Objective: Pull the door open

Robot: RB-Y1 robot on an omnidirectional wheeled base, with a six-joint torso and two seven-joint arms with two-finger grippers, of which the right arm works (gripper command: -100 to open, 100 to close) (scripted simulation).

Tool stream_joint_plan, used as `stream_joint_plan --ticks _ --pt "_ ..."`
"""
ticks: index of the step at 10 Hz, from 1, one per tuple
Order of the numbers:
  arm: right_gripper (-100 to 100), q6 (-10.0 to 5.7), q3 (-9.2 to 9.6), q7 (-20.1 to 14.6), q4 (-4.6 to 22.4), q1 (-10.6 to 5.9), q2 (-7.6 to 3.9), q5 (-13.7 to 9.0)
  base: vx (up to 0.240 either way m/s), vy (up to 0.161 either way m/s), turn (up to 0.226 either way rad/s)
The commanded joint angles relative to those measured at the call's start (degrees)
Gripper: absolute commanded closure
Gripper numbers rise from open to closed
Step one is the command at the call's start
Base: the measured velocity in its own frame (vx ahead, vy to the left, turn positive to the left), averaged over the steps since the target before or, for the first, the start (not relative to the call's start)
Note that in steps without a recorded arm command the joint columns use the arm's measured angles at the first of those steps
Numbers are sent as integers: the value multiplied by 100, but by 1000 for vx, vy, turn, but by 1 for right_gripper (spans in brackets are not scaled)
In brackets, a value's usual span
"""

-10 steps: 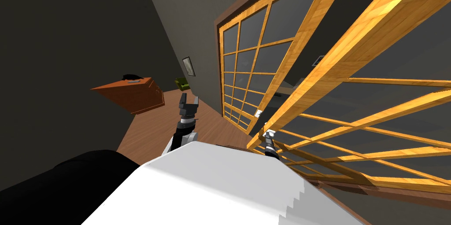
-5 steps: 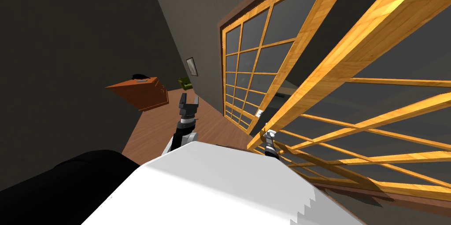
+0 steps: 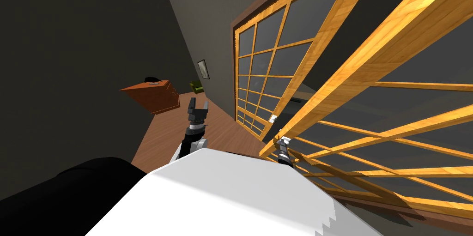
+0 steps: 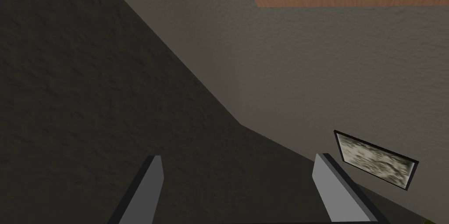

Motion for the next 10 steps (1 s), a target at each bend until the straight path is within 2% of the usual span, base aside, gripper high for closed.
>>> stream_joint_plan --ticks 1,4,5,10 --pt "100 -69 -67 -200 180 -67 -213 -115 -55 -32 59" --pt "100 -69 -67 -200 180 -67 -213 -115 -1 8 0" --pt "100 -69 -5 -426 166 -52 -238 -219 -27 -5 68" --pt "100 -69 -5 -426 201 -52 -238 -219 -8 -7 9"
